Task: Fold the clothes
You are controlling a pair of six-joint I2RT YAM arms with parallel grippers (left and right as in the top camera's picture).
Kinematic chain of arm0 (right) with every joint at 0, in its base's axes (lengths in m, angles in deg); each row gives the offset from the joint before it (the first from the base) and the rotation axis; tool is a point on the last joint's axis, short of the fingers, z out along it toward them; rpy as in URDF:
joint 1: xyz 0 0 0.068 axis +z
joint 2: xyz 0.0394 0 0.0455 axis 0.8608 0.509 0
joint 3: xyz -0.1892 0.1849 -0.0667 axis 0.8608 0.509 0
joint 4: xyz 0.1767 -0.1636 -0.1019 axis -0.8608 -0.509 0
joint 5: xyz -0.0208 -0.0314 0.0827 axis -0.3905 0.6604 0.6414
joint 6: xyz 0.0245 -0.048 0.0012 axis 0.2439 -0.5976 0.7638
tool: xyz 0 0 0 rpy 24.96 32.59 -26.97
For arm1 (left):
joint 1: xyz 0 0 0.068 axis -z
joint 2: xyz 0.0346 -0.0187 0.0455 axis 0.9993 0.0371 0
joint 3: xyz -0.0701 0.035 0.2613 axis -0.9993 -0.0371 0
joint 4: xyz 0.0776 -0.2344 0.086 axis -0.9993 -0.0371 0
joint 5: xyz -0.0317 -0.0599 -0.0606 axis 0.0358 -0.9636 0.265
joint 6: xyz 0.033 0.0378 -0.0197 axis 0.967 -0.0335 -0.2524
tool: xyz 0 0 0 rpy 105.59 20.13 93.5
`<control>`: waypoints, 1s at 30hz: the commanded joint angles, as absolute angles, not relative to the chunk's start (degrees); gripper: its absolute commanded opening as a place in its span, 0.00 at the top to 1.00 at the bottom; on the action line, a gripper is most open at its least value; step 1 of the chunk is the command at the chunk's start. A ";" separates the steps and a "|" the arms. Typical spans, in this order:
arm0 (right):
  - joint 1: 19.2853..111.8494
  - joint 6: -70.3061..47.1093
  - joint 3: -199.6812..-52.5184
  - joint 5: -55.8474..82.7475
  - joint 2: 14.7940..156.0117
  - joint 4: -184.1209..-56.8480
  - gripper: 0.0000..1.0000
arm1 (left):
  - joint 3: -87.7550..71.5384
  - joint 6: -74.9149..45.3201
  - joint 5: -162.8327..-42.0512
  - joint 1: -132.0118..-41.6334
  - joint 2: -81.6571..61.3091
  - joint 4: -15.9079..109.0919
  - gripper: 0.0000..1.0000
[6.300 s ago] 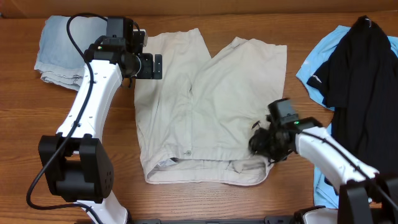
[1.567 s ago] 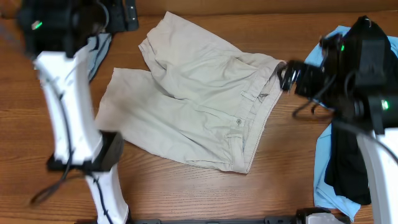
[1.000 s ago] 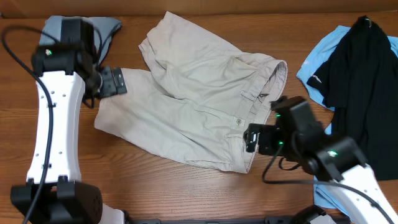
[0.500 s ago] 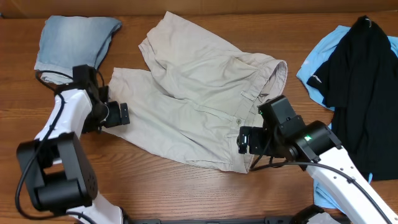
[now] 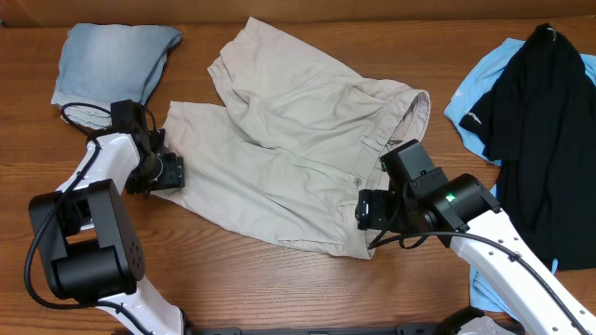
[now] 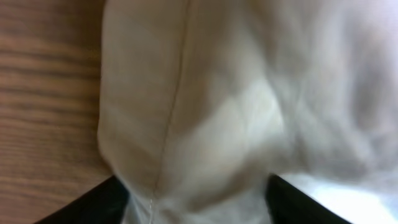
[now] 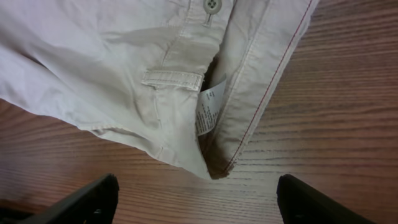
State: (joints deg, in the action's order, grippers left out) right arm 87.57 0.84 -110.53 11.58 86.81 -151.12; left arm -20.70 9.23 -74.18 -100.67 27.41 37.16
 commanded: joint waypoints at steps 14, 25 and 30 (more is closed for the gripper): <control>91.65 -2.31 -94.44 17.09 87.27 -134.13 0.19 | -21.29 -0.47 -74.84 -100.97 29.84 27.70 0.96; 91.65 -1.17 -86.99 23.60 87.40 -125.13 0.73 | -14.25 -1.50 -79.06 -100.97 29.81 23.39 0.96; 90.93 2.91 -88.43 23.52 86.14 -128.52 0.85 | -3.12 -0.82 -79.40 -100.97 29.81 14.87 0.96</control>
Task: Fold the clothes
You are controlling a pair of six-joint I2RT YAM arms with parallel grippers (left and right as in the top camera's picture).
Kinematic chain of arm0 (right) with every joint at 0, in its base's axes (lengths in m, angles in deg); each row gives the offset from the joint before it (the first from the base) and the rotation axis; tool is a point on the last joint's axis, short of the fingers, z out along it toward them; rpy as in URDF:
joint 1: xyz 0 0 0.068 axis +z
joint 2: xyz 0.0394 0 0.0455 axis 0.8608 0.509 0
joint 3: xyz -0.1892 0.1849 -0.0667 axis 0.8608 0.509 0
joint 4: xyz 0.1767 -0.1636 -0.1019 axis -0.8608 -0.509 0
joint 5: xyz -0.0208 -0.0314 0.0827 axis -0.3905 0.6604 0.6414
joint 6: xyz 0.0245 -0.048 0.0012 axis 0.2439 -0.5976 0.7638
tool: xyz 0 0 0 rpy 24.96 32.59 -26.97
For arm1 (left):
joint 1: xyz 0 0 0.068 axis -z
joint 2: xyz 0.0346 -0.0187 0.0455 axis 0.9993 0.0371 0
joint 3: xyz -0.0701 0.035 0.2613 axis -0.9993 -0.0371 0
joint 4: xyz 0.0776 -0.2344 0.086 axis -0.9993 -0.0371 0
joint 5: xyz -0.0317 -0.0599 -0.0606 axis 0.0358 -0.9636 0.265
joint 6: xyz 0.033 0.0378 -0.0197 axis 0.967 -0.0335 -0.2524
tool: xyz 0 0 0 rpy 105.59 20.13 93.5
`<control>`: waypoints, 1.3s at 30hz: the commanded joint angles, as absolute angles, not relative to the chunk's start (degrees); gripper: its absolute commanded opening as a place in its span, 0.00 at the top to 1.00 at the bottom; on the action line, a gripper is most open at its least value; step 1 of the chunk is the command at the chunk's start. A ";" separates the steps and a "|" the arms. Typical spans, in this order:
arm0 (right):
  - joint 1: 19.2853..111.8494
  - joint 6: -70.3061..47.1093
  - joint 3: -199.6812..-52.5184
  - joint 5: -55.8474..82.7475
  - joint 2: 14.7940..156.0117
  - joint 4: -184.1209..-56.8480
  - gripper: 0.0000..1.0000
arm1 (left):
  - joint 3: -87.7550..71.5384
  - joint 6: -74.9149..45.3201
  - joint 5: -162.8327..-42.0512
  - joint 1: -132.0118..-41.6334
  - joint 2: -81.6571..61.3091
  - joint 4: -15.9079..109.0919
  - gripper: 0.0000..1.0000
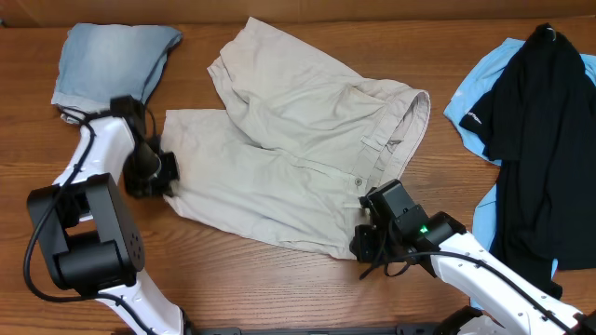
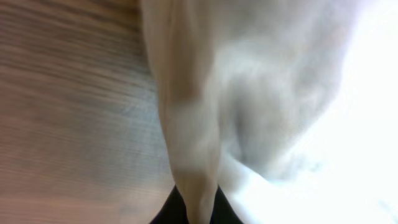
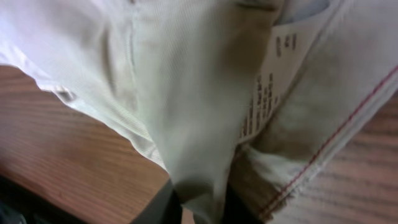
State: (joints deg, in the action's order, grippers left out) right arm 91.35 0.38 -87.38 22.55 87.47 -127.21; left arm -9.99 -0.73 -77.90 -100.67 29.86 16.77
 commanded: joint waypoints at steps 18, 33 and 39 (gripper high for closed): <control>73.05 -6.20 -118.94 23.78 75.36 -166.09 0.96 | 38.05 6.50 -79.30 -100.49 29.75 -16.02 0.96; 87.59 -6.92 -99.25 28.45 79.73 -140.73 0.51 | 35.85 6.46 -81.04 -98.85 28.28 -12.04 0.96; 95.74 -10.77 -97.94 28.96 96.89 -126.81 0.38 | 35.15 6.41 -81.07 -98.55 28.41 -10.38 0.96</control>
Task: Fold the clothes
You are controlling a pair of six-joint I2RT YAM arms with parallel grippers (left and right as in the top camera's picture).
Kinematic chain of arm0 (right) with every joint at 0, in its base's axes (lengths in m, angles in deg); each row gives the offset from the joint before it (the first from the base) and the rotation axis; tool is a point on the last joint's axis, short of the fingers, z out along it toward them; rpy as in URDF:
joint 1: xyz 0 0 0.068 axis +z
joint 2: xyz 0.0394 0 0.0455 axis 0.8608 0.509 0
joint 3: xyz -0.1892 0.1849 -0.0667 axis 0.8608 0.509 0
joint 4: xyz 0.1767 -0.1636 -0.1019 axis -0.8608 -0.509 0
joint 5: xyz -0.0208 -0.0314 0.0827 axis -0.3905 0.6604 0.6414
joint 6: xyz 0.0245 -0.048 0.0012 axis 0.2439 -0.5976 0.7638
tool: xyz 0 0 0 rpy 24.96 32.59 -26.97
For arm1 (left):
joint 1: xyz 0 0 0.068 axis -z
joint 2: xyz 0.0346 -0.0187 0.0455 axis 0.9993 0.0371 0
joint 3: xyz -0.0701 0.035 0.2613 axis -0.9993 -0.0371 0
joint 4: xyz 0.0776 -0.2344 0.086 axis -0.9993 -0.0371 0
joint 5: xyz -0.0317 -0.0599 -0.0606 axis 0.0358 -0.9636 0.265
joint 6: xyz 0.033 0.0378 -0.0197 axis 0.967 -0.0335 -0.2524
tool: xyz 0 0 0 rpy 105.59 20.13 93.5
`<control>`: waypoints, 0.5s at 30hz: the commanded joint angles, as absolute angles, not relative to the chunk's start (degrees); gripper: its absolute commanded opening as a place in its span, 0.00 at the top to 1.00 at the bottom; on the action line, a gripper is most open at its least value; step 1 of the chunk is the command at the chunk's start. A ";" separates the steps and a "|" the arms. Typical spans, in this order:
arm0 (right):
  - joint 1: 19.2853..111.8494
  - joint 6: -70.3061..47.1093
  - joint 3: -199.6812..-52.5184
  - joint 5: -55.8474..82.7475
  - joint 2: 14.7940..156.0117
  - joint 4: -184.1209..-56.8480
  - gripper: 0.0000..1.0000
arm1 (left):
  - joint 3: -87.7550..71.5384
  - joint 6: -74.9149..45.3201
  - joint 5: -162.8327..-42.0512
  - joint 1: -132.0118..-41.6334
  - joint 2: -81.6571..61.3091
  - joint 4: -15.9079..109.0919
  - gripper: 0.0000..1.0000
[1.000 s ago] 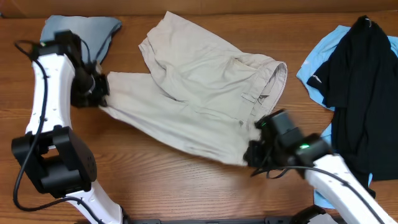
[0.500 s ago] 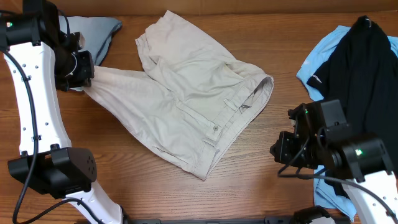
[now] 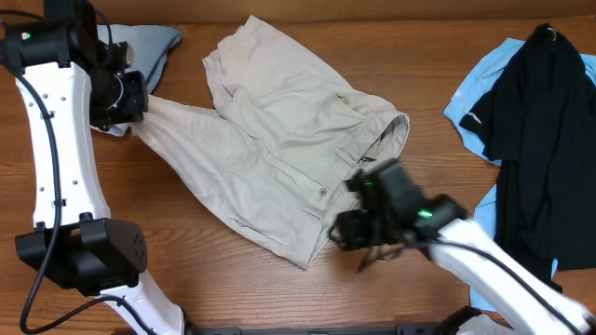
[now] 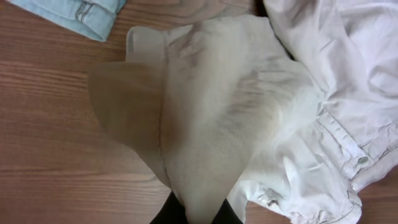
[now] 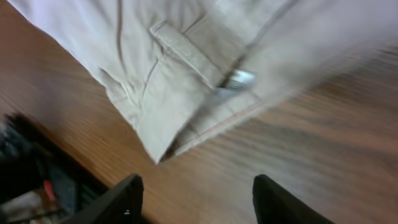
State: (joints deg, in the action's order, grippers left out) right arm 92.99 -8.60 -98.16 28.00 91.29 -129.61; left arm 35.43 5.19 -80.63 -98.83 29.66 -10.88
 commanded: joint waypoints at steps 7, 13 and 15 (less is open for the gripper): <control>97.60 -19.16 -103.29 35.80 108.93 -128.80 0.41 | 34.99 6.22 -81.02 -98.55 28.44 -9.70 0.96; 97.58 -26.07 -107.58 34.75 108.84 -131.99 0.38 | 34.99 6.04 -81.02 -98.22 28.44 -9.46 0.96; 97.51 -26.26 -108.89 33.96 108.84 -132.74 0.34 | 34.99 6.04 -81.02 -98.22 28.44 -9.46 0.96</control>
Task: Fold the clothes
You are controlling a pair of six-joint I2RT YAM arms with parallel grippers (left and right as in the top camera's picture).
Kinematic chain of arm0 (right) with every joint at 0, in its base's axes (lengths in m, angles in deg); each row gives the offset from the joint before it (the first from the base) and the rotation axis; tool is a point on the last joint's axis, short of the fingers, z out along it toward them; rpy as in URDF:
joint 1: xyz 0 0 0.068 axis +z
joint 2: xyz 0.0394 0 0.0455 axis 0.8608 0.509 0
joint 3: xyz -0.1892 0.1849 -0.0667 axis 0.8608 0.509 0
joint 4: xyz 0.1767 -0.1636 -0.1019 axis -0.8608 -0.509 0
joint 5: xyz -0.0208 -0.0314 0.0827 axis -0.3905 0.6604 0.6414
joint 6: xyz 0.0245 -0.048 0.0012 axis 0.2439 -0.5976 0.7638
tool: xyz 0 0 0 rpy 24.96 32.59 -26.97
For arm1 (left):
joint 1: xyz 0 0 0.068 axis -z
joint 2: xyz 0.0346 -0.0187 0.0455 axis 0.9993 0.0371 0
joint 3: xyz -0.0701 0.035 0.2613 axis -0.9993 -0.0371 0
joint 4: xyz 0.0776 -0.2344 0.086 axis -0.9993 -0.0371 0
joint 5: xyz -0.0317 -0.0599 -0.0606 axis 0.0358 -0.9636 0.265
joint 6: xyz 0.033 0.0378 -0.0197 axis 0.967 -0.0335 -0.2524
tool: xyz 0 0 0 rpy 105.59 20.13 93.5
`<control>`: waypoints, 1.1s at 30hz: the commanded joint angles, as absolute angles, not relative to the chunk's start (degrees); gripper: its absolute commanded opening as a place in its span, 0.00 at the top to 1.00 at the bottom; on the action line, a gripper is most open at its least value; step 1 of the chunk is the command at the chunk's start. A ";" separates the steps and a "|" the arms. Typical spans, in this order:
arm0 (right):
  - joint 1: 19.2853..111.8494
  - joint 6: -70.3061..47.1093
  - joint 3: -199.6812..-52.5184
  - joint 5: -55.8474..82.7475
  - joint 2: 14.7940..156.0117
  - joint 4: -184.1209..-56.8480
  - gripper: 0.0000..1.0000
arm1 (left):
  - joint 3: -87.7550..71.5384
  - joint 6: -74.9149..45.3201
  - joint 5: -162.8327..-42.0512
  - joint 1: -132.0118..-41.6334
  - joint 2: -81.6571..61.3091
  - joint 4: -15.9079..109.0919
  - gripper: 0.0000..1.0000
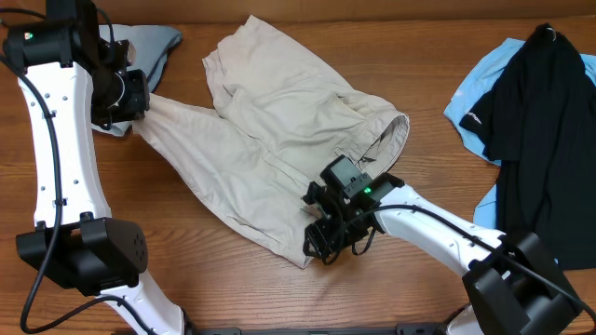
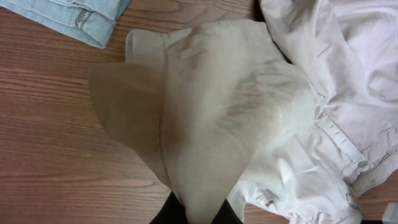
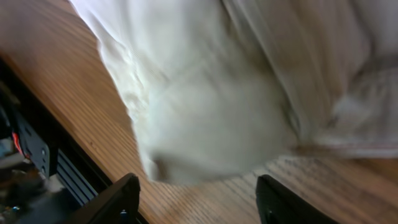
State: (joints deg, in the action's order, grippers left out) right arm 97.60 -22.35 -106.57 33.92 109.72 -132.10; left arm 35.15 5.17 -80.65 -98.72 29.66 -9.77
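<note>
Beige shorts [image 1: 279, 121] lie spread across the middle of the table. My left gripper [image 1: 126, 96] is raised at the far left and shut on the hem of one leg, which stretches the cloth up towards it. The left wrist view shows the fabric [image 2: 217, 124] pinched between the fingers of that gripper [image 2: 196, 214]. My right gripper [image 1: 326, 233] stands open at the shorts' front waistband corner. In the right wrist view that gripper [image 3: 202, 199] holds nothing, and the blurred cloth [image 3: 217, 93] lies just beyond its fingers.
Folded light blue jeans [image 1: 154, 42] lie at the back left, partly behind the left arm. A black shirt [image 1: 540, 121] lies over a blue one [image 1: 470, 107] at the right. The table's front edge and a dark frame [image 3: 37, 155] are close to the right gripper.
My right gripper, still open, has moved a little left and closer onto the shorts' front corner. The left gripper holds the leg hem in nearly the same place.
Both grippers were open at the shorts, left at a leg hem, right at the waistband corner. Then both were shut on the cloth. Later the left held the hem raised far left with the shorts shifted leftwards, and the right had let go. It is now open at the front corner.
</note>
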 commanded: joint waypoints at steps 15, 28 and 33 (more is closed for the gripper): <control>98.36 12.12 -114.44 34.62 113.15 -140.06 0.03 | 34.99 6.04 -81.02 -98.22 28.44 -9.31 0.96; 100.70 16.38 -112.38 35.76 114.20 -123.29 0.39 | 34.99 6.04 -80.83 -98.22 28.44 -7.86 0.96; 100.70 16.33 -112.38 37.50 115.60 -121.04 0.69 | 34.99 5.54 -80.89 -98.22 28.44 -6.23 0.96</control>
State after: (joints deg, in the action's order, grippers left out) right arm 100.66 15.83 -112.43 36.08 114.46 -121.98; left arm 35.08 5.15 -80.63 -98.72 29.66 -6.86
